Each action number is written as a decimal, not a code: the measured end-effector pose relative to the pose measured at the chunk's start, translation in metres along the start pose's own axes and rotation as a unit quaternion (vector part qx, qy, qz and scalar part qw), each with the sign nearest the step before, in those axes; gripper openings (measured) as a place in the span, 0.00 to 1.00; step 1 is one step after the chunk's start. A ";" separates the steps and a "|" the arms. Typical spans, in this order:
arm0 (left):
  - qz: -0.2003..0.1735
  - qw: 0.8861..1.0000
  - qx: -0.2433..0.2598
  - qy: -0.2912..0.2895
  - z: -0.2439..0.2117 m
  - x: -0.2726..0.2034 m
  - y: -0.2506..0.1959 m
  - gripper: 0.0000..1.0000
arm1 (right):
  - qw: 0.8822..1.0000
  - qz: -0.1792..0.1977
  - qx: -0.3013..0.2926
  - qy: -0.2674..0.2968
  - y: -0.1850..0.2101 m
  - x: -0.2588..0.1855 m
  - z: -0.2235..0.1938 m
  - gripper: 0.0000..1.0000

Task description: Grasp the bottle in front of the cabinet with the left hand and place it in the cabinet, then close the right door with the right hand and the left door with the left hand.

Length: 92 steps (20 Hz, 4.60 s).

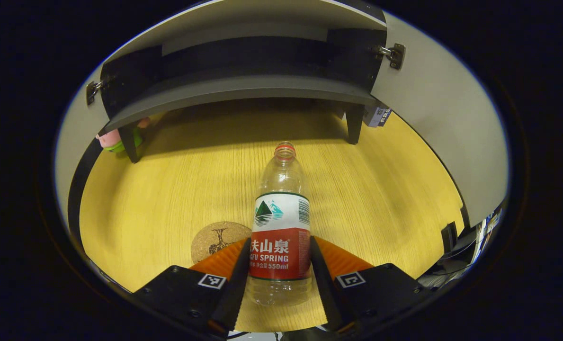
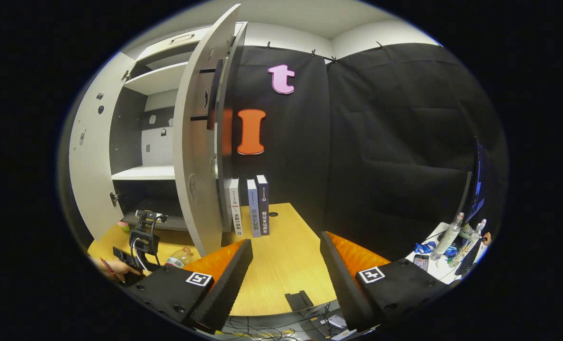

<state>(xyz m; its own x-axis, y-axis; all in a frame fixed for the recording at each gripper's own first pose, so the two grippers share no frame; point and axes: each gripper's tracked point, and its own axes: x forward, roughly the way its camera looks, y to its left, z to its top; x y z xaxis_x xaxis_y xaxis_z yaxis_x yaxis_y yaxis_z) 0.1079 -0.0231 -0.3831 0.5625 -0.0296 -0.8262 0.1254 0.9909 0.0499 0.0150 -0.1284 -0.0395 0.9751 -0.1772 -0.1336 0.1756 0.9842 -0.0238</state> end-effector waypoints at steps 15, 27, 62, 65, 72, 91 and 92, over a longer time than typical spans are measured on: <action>-0.008 0.931 -0.043 -0.363 0.054 -0.091 0.020 0.69 | 0.996 0.069 -0.031 -0.051 0.042 0.000 0.028 0.96; 0.029 0.880 -0.039 -0.472 0.051 -0.075 0.018 0.69 | 0.997 0.023 -0.020 -0.065 -0.001 -0.004 0.039 0.90; 0.070 0.901 -0.003 -0.428 -0.015 -0.209 0.054 0.94 | 0.995 0.075 -0.021 -0.062 0.053 0.060 0.073 0.96; 0.078 0.896 0.003 -0.438 -0.038 -0.251 0.067 0.94 | 0.994 0.085 -0.021 -0.067 0.067 0.062 0.080 0.96; 0.061 0.889 0.013 -0.454 -0.100 -0.325 0.074 0.94 | 0.994 0.078 -0.024 -0.077 0.080 0.067 0.090 0.96; 0.048 0.883 -0.031 -0.465 -0.173 -0.393 0.154 0.93 | 0.991 0.090 -0.043 -0.084 0.168 0.054 0.094 0.88; 0.051 0.882 -0.032 -0.467 -0.174 -0.396 0.158 0.94 | 0.991 0.095 -0.045 -0.085 0.175 0.055 0.094 0.95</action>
<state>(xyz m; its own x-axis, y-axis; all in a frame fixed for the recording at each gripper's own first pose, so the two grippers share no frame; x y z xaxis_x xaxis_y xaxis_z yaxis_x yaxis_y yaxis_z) -0.2370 0.1679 -0.1455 1.0000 -0.0060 0.0054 0.0058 0.9992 0.0396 0.1119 0.0345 0.0425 0.9994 0.0220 0.0254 -0.0193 0.9944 -0.1037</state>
